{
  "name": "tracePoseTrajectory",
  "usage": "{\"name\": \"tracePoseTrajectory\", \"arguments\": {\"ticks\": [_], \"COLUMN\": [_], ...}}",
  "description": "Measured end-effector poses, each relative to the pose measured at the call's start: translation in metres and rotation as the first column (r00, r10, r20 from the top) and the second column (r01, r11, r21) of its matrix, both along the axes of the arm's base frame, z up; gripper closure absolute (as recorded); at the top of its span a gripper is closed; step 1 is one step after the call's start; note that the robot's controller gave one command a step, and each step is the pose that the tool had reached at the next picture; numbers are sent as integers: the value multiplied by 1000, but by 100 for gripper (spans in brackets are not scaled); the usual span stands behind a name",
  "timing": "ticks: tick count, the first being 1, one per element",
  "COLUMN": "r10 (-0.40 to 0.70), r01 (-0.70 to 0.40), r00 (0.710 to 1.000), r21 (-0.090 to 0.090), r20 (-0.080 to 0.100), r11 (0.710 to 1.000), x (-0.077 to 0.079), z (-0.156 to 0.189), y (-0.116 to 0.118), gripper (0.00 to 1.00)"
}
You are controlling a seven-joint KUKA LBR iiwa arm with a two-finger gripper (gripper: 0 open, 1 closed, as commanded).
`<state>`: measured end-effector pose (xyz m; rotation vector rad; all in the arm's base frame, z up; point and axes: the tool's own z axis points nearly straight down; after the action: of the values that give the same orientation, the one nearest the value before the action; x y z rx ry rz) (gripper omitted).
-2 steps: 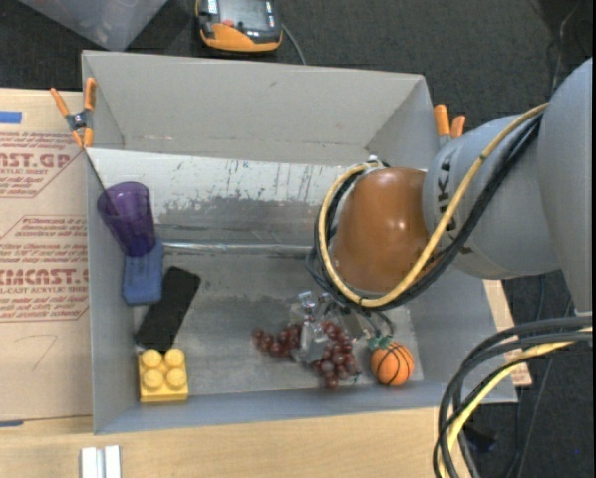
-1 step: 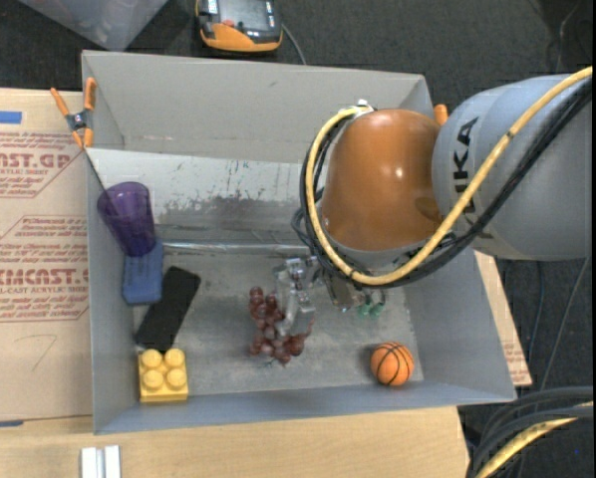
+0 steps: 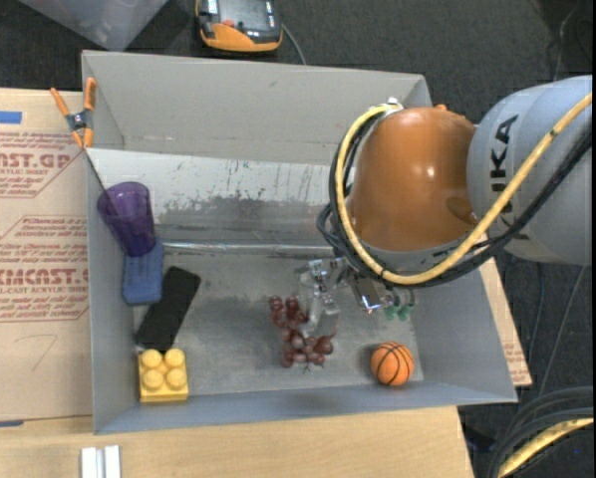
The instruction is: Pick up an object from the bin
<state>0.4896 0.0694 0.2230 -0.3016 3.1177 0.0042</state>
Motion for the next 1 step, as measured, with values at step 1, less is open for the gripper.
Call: {"name": "tracePoseTrajectory", "arguments": {"ticks": [1], "r10": [-45], "r01": [44], "r00": [999], "r21": [9], "r20": [7], "r11": [999], "x": [17], "z": [-50], "y": [83], "gripper": [100]}}
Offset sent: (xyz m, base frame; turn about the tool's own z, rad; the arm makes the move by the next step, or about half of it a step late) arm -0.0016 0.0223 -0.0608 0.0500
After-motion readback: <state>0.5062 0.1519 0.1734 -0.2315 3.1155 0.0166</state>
